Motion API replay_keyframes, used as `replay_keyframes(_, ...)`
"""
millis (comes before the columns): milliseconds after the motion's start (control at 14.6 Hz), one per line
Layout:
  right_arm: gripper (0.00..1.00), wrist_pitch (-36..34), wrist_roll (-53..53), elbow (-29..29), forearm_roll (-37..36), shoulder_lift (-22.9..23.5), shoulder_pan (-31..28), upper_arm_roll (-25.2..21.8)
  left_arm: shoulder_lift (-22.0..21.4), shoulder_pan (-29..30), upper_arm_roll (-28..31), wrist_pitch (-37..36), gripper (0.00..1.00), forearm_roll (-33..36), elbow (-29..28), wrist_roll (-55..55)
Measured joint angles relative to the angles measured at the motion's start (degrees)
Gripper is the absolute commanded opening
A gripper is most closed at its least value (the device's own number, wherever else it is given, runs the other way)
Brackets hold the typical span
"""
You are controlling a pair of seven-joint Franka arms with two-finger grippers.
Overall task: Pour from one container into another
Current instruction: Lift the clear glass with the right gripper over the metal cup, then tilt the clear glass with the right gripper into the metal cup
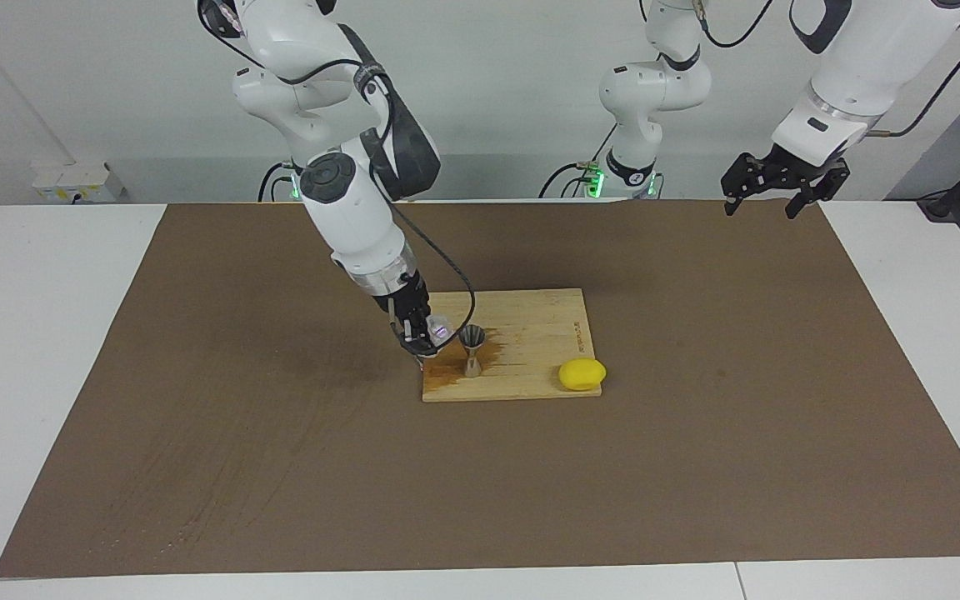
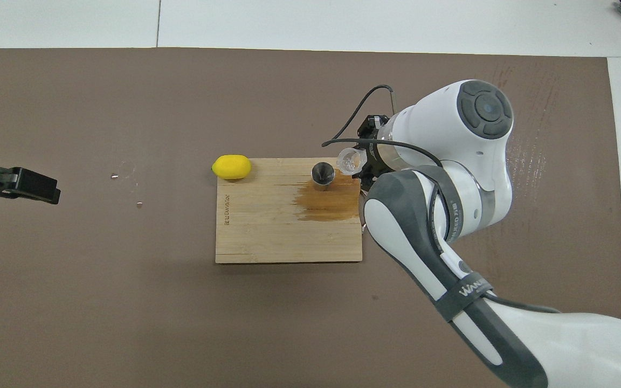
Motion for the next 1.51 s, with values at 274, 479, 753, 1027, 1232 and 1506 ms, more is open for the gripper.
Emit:
replay_keyframes(274,0.00,-1.4,1.5,1.8,-3.9,1.0,1.3,0.0,0.0,0.0,0.0,0.0,1.00,0.0,0.0,0.0)
replay_keyframes(479,0.00,-1.4,2.2,2.1,-8.3,1.5,3.2,0.0,0.0,0.0,0.0,0.0,1.00,0.0,0.0,0.0)
replay_keyframes(753,0.00,-1.4,3.1,2.4,-14.5,1.6,5.2,0.0,0.0,0.0,0.0,0.0,1.00,0.0,0.0,0.0)
replay_keyframes(1027,0.00,-1.7,3.1,2.8,-20.3,1.6,7.0,0.0,0.0,0.0,0.0,0.0,1.00,0.0,0.0,0.0)
replay_keyframes(1232,0.00,-1.9,3.1,3.2,-22.1,1.6,7.6,0.0,0.0,0.0,0.0,0.0,1.00,0.0,0.0,0.0)
replay_keyframes(1506,0.00,-2.2,5.5,3.4,-22.0,1.6,7.6,0.0,0.0,0.0,0.0,0.0,1.00,0.0,0.0,0.0)
